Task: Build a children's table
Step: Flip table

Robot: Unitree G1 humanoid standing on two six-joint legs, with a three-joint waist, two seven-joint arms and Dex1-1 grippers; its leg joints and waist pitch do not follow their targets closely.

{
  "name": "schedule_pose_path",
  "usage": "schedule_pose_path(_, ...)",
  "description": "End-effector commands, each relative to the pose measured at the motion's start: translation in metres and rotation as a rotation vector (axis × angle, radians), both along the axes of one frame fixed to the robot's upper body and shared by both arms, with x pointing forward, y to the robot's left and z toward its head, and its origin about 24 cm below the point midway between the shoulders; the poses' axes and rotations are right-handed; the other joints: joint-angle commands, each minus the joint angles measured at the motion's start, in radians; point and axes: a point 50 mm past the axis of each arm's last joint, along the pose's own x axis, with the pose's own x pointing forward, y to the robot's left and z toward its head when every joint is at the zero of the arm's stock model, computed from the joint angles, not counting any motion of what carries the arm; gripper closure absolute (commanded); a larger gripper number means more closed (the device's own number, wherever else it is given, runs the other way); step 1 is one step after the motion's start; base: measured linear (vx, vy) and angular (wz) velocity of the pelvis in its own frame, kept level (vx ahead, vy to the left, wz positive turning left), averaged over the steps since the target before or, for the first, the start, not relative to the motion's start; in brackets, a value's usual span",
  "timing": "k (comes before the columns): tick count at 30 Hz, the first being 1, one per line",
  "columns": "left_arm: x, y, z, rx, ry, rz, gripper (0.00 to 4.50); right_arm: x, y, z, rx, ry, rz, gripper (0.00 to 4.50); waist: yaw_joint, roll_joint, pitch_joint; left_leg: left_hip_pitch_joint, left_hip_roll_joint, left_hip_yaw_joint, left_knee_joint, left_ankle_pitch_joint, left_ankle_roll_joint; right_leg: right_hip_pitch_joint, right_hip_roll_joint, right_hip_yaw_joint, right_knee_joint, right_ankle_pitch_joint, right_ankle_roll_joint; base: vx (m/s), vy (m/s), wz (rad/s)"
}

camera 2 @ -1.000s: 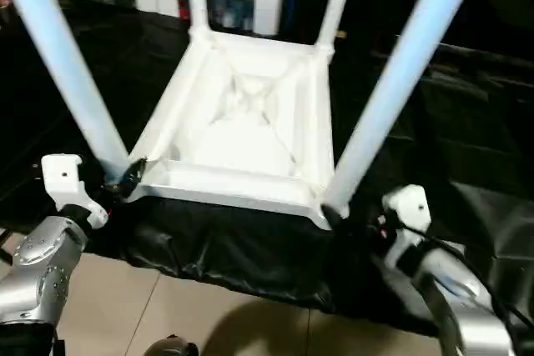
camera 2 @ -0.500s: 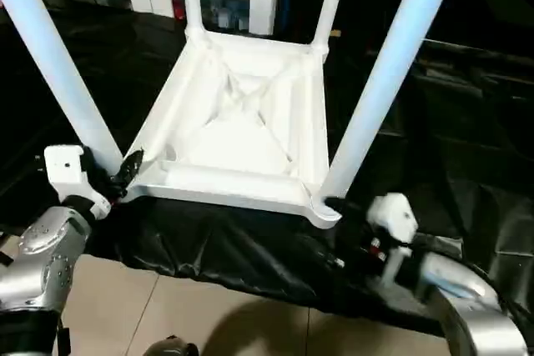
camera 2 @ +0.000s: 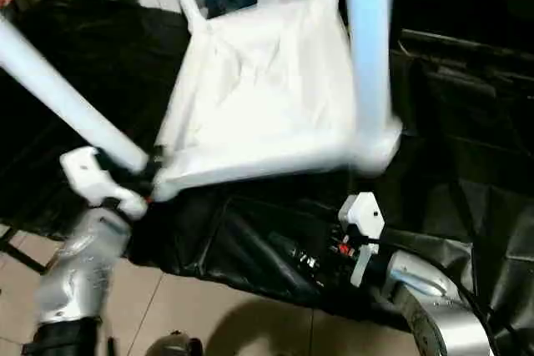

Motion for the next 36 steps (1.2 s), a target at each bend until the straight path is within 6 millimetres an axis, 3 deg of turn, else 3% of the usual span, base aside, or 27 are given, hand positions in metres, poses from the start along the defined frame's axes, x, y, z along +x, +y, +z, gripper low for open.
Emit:
schedule_pose_path(1,0.002,-0.026,-0.001,-0.073,0.028,-0.073,1.97,0.007,-0.005,0.002,-0.013,-0.008,-0.077,0.0,-0.001,-0.01,-0.056,0.009,0.089,-0.041,-0.066,-0.093,0.118,0.042,-0.121,0.076,-0.077,-0.103,-0.174,0.0,0.0,0.0)
schedule_pose_path(4,0.007,-0.031,0.003,-0.076,0.026,-0.076,2.14,0.025,-0.012,-0.004,0.001,0.028,-0.263,0.0,-0.01,-0.008,-0.056,0.014,0.088,-0.043,-0.073,-0.132,0.072,0.037,-0.12,0.075,-0.087,-0.201,-0.15,0.0,0.0,0.0)
schedule_pose_path(7,0.014,-0.039,0.013,-0.095,0.004,-0.1,2.17,0.036,-0.006,-0.004,0.163,0.083,-0.334,0.0,-0.008,-0.008,-0.055,0.023,0.088,-0.039,-0.072,-0.146,0.051,0.032,-0.123,0.079,-0.09,-0.219,-0.147,0.0,0.0,0.0)
schedule_pose_path(11,0.018,-0.046,0.018,-0.099,-0.004,-0.123,2.18,0.039,0.003,-0.005,0.236,0.114,-0.314,0.0,-0.004,-0.008,-0.063,0.012,0.091,-0.042,-0.07,-0.084,0.064,0.039,-0.122,0.077,-0.071,-0.099,-0.152,0.0,0.0,0.0)
schedule_pose_path(14,0.021,-0.054,0.02,-0.092,-0.011,-0.144,2.23,0.048,0.009,-0.006,0.294,0.138,-0.324,0.0,-0.005,-0.01,-0.065,0.007,0.087,-0.039,-0.066,-0.046,0.083,0.041,-0.123,0.077,-0.06,-0.012,-0.175,0.0,0.0,0.0)
schedule_pose_path(17,0.023,-0.057,0.02,-0.085,-0.012,-0.149,2.23,0.054,0.013,-0.005,0.344,0.145,-0.314,0.0,-0.005,-0.011,-0.066,0.008,0.086,-0.037,-0.064,-0.054,0.087,0.041,-0.125,0.077,-0.063,-0.037,-0.177,0.0,0.0,0.0)
schedule_pose_path(24,0.028,-0.059,0.02,-0.032,-0.011,-0.135,2.23,0.069,0.021,0.009,0.514,0.133,-0.293,0.0,-0.004,-0.013,-0.07,0.007,0.089,-0.038,-0.06,-0.004,0.107,0.041,-0.124,0.076,-0.05,0.035,-0.181,0.0,0.0,0.0)
schedule_pose_path(28,0.029,-0.06,0.02,-0.023,-0.018,-0.137,2.23,0.074,0.021,0.012,0.573,0.132,-0.314,0.0,-0.004,-0.013,-0.072,0.003,0.088,-0.036,-0.056,0.019,0.123,0.039,-0.125,0.075,-0.044,0.073,-0.2,0.0,0.0,0.0)
schedule_pose_path(36,0.029,-0.061,0.021,0.036,-0.044,-0.166,2.23,0.089,0.011,0.007,0.641,0.194,-0.466,0.0,-0.008,-0.009,-0.073,0.007,0.089,-0.035,-0.059,-0.006,0.094,0.037,-0.126,0.074,-0.048,0.018,-0.196,0.0,0.0,0.0)
